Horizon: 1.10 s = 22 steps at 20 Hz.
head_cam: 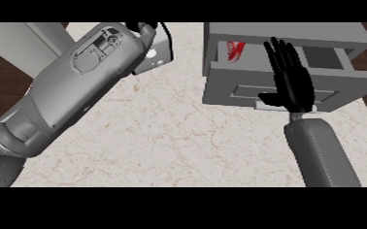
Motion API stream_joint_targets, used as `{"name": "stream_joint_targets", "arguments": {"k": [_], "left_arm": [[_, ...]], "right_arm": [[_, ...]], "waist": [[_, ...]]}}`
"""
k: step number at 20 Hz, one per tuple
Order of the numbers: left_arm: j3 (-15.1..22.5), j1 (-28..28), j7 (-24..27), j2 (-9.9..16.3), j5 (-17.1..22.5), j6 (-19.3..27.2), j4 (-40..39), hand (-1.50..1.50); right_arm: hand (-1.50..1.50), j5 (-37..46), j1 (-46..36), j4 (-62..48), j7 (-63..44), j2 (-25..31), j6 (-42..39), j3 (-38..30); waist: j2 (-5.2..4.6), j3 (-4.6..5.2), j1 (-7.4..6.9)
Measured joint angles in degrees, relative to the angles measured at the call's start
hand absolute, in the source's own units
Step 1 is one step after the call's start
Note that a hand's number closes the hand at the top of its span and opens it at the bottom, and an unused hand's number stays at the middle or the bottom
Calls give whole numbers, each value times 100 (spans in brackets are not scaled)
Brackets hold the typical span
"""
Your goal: Pick up the can, place it into the drawer and close the drawer
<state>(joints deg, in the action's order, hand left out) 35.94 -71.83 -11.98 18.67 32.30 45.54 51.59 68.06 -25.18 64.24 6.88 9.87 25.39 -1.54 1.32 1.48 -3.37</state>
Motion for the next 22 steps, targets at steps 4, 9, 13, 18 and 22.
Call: {"name": "stream_joint_targets", "arguments": {"k": [4,9,13,18,22], "left_arm": [[-1,285,-129,273,-21,-87,399,-150],[-13,661,-265,544,-76,-90,931,-150],[-31,919,-324,708,-152,-116,1227,-150],[-19,1383,-282,820,-285,-55,1622,-150],[-18,1626,-320,915,-356,-53,1964,-150]], "right_arm": [[-150,105,-489,-718,-29,-1,398,-236],[-150,132,-1236,-1761,-20,60,799,-552],[-150,184,-1833,-2599,-67,73,1186,-773],[-150,144,-2457,-3483,-13,112,1506,-994],[-150,191,-2732,-3925,-113,120,1798,-1084]], "waist": [[-37,-24,-51],[-95,-70,-90],[-143,-97,-69],[-192,-137,-80],[-172,-139,-68]]}}
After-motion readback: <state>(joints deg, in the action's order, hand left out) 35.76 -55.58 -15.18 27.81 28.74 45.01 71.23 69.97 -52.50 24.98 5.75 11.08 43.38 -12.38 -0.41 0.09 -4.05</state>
